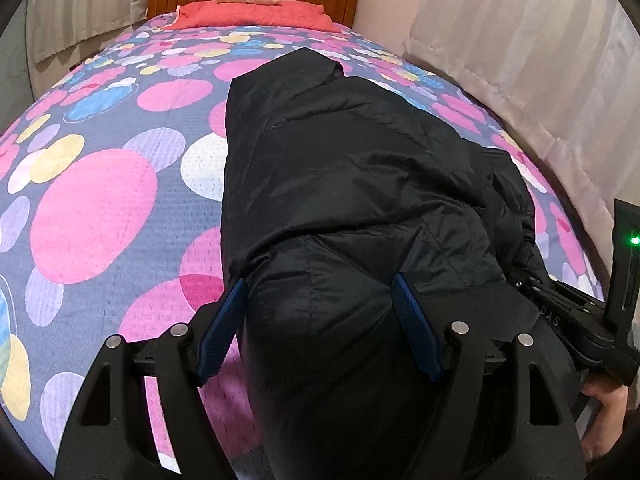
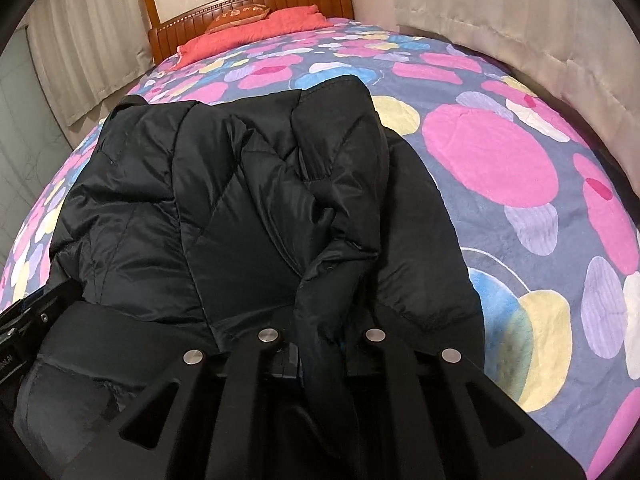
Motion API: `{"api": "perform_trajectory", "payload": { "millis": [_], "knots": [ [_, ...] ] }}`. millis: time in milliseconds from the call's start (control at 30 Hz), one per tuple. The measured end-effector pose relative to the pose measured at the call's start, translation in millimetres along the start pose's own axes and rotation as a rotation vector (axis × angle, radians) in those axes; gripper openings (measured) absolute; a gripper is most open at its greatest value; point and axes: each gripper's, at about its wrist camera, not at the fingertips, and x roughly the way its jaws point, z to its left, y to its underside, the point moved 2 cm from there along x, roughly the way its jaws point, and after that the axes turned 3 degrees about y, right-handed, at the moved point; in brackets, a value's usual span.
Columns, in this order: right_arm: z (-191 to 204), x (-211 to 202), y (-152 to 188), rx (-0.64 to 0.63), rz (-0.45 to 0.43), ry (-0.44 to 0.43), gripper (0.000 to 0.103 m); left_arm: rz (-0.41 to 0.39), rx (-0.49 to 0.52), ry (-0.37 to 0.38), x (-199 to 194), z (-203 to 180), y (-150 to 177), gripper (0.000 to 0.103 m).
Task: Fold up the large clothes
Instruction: 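Grasp the folded jacket with the left gripper while the right gripper presses it flat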
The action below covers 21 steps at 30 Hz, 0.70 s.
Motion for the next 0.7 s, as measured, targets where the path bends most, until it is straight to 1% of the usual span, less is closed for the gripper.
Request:
{"api": "perform_trajectory", "payload": {
  "millis": [167,267,333,367,400,433,533,567,600,700],
  "knots": [
    [-3,-5,0,0.013,-0.01,-0.015,0.012,-0.016,0.003,-0.005,-3,0,0,0.074],
    [-8,-10,-1,0.022,-0.005,-0.03,0.019,-0.021,0.007,-0.012,-8,0,-1,0.074],
    [-11,-17,0,0.02,0.001,-0.026,0.027,-0.023,0.014,-0.02,-12,-1,-2,0.074],
    [-13,-20,-1,0.019,0.002,-0.028,0.028,-0.023,0.019,-0.024,-14,-2,-3,0.074],
    [-15,-23,0,0.018,0.002,-0.022,0.034,-0.024,0.021,-0.027,-17,-2,-3,0.074],
    [-17,-27,0,0.017,0.0,-0.016,0.038,-0.024,0.023,-0.026,-19,-2,-4,0.074],
    [-26,-36,2,0.022,0.009,-0.01,0.042,-0.022,0.022,-0.023,-22,-1,-4,0.074],
    [-31,-40,3,0.031,0.019,0.013,0.043,-0.022,0.019,-0.022,-23,0,-5,0.074],
    [-34,-44,3,0.036,0.027,0.034,0.048,-0.022,0.015,-0.022,-26,1,-6,0.074],
    [-39,-59,0,0.053,0.021,0.052,0.049,-0.024,0.009,-0.017,-33,1,-7,0.074]
  ]
}}
